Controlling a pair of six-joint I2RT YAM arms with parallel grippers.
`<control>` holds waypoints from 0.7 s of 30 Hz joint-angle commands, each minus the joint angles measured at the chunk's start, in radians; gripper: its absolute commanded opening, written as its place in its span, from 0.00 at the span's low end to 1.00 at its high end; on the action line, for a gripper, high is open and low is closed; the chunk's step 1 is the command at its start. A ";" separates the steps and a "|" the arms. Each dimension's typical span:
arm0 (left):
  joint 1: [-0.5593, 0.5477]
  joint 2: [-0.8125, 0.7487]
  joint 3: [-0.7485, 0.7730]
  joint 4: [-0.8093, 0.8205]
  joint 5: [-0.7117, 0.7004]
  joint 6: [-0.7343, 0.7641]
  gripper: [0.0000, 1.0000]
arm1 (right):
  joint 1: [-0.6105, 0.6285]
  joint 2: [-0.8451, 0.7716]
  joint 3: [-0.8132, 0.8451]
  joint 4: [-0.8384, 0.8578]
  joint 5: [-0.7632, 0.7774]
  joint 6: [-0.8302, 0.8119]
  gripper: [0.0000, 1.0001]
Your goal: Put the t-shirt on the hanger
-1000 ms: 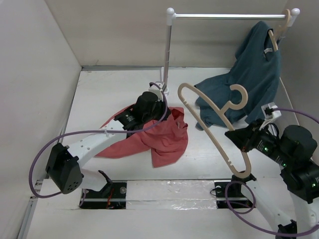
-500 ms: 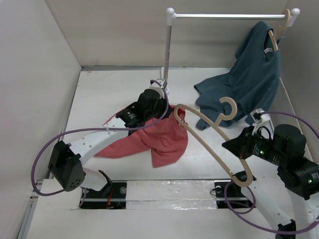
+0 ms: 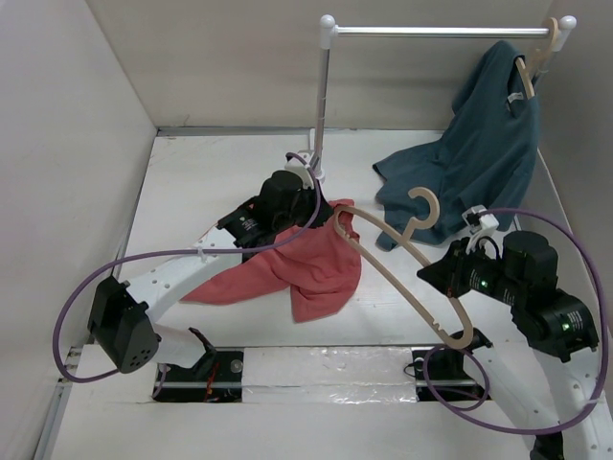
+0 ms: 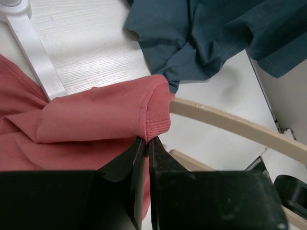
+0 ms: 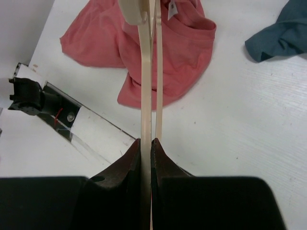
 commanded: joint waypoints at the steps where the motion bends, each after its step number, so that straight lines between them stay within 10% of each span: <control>1: 0.003 -0.038 0.019 -0.009 0.012 0.023 0.00 | 0.010 0.015 0.051 0.136 0.017 -0.052 0.00; 21: 0.003 -0.013 0.222 -0.075 0.027 0.084 0.00 | 0.115 0.096 -0.085 0.165 -0.101 -0.019 0.00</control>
